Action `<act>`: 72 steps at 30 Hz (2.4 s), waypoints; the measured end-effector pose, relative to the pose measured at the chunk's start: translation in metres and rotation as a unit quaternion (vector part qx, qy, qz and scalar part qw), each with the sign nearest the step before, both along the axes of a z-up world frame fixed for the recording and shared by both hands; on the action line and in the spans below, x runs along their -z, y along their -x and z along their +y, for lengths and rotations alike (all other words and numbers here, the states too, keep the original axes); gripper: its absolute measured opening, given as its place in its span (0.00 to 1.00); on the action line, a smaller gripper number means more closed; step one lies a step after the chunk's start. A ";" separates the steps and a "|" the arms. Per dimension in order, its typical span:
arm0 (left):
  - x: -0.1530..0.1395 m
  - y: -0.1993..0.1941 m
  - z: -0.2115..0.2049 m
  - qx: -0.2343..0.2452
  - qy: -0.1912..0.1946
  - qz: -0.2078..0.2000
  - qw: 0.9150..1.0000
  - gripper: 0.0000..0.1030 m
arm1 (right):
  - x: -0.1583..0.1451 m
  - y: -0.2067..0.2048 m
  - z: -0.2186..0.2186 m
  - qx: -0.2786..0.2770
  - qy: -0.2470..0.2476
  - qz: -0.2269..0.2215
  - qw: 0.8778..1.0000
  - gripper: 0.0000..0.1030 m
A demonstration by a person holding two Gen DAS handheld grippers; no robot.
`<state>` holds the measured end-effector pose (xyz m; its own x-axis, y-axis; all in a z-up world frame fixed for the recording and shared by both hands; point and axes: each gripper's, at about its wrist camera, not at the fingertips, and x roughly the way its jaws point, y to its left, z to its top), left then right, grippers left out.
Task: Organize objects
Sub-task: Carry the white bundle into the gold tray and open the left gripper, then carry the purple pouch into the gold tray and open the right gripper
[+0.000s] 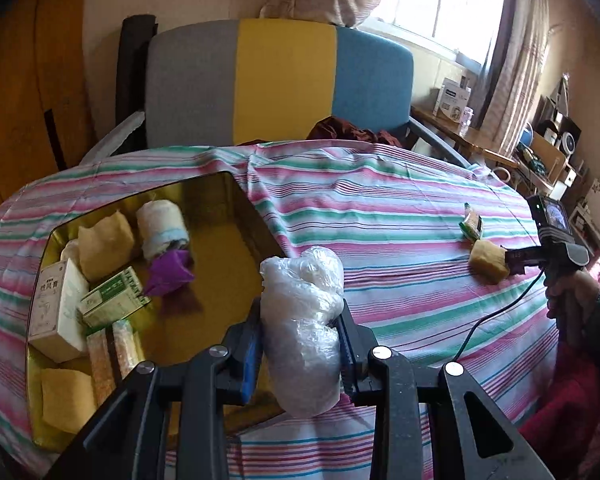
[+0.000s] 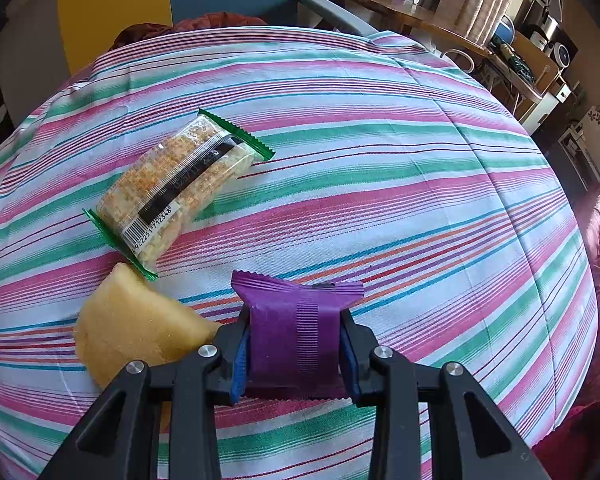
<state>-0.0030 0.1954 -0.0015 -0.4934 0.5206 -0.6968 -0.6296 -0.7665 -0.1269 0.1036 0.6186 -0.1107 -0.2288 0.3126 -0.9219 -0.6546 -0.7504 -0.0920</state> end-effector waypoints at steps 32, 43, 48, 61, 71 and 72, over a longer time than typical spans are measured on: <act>0.061 0.064 -0.051 -0.079 0.047 -0.145 0.985 0.35 | -0.001 0.001 0.002 -0.008 -0.005 -0.006 1.000 0.35; 0.044 0.055 -0.068 -0.098 0.046 -0.108 0.988 0.53 | -0.002 0.002 0.003 -0.007 -0.006 -0.007 1.000 0.35; 0.035 0.049 -0.082 -0.121 0.045 -0.084 0.988 0.53 | -0.003 0.004 0.002 -0.010 -0.010 -0.011 1.000 0.33; 0.013 0.032 -0.106 -0.143 0.058 0.002 0.988 0.59 | -0.017 0.006 -0.006 -0.009 -0.034 -0.001 0.999 0.33; 0.017 0.032 -0.123 -0.157 0.044 -0.003 0.987 0.59 | -0.092 0.005 -0.059 -0.037 -0.058 0.090 0.994 0.33; 0.017 0.032 -0.125 -0.159 0.043 -0.004 0.986 0.59 | -0.099 0.009 -0.069 -0.049 -0.056 0.100 0.992 0.33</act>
<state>-0.0351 0.0704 -0.0188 -0.6160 0.2801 -0.7362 -0.3557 -0.9328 -0.0573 0.0944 0.5497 -0.0118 -0.4391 0.3766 -0.8157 -0.5918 -0.8043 -0.0528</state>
